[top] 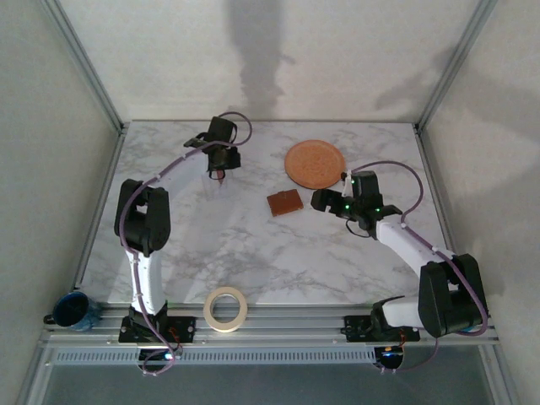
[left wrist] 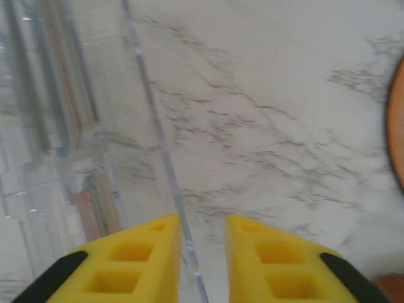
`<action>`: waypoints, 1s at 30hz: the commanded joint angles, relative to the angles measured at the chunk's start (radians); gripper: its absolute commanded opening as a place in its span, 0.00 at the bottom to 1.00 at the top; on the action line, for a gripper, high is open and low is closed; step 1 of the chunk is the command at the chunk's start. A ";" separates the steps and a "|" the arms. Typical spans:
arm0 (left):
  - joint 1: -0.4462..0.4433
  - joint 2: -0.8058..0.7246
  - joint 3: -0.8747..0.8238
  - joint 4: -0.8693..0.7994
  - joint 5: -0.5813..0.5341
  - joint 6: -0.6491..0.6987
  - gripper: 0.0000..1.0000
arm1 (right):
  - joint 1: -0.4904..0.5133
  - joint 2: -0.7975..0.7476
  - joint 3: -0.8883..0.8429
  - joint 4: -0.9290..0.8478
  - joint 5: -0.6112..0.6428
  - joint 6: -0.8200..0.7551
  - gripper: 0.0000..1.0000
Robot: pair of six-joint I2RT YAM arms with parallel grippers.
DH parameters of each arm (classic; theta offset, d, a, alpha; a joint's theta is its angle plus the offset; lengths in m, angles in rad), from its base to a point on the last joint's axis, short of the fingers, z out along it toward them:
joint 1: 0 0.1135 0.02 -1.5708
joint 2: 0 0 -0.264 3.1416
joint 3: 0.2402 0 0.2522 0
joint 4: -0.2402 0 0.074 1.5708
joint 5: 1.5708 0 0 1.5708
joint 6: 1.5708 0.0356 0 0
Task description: Put the credit cards into the card holder
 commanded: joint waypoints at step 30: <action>0.122 -0.848 -0.941 0.357 0.072 -0.196 0.63 | 0.329 0.723 0.911 -0.206 -0.197 -0.165 0.50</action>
